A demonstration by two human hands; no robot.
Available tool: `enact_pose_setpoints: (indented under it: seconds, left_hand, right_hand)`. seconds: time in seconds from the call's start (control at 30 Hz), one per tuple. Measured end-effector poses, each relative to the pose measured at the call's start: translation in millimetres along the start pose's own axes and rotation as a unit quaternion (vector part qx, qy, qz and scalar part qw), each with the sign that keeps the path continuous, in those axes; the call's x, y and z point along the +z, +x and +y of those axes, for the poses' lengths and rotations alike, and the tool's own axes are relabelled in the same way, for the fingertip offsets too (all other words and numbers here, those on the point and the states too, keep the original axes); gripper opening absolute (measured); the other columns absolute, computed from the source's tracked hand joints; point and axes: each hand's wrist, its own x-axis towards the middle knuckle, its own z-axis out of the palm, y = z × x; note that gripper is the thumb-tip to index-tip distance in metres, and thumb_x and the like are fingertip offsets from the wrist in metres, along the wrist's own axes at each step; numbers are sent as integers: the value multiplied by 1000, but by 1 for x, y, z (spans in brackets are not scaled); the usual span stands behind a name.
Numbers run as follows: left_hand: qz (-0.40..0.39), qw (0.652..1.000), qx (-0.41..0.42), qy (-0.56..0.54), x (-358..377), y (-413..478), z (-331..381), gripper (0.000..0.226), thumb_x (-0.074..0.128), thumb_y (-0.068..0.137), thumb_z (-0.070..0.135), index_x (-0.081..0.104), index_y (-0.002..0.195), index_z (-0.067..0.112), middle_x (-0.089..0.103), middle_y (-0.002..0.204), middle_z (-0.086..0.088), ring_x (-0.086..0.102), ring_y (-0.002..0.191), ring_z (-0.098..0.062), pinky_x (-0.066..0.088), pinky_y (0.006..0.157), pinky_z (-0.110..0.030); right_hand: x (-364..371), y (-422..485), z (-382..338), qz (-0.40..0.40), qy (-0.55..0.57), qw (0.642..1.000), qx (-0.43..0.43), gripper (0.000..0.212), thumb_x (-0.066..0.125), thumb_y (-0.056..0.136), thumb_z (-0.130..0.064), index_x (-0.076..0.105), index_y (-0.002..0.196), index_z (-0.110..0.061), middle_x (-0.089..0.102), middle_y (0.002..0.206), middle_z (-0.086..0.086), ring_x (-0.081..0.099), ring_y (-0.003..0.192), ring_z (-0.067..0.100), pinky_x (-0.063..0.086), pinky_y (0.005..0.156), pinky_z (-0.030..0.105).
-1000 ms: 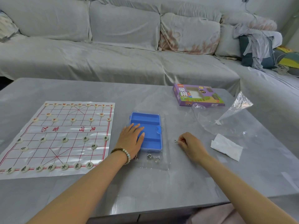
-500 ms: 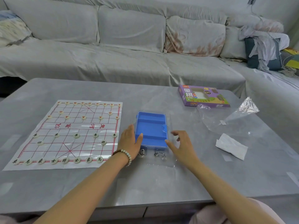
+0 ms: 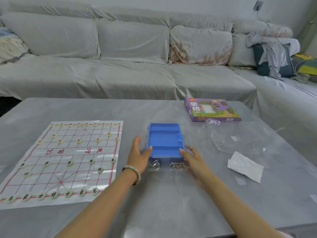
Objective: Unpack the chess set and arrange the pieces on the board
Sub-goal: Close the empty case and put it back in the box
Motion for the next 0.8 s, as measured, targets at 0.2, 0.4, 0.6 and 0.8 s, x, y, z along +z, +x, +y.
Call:
enact_pose_setpoints:
  seconds: [0.2,0.4,0.6,0.8]
  left_hand:
    - [-53,995,53,-73,49,37,50,54,50,94,26,30,144,20,34,147,6,40,126,-8,33,108,-30]
    - [-160,986,33,-42,139,94,69,43,26,99,44,40,135,26,40,139,7,37,128,-11,29,110,-31]
    - [-177,961,172,125,215,158,64,60,15,95,51,46,134,18,49,135,4,43,124,-12,28,107,-25]
    - [-199,844,251,431,270,207,63,69,-3,83,34,17,148,17,19,155,-5,16,142,-24,15,114,-35]
  right_hand:
    - [-57,26,-32,8,135,991,-13,42,59,91,-20,42,129,-25,74,95,1,71,73,23,56,62,30]
    - [-134,46,-40,113,204,971,-45,44,55,93,-18,41,135,-24,69,102,2,70,73,22,56,71,35]
    - [-197,41,-29,196,193,960,-59,35,55,93,-19,47,122,-38,68,111,8,68,89,30,46,63,31]
    - [-222,53,-16,187,195,962,-31,35,53,94,-16,48,122,-36,71,105,8,71,76,23,49,61,30]
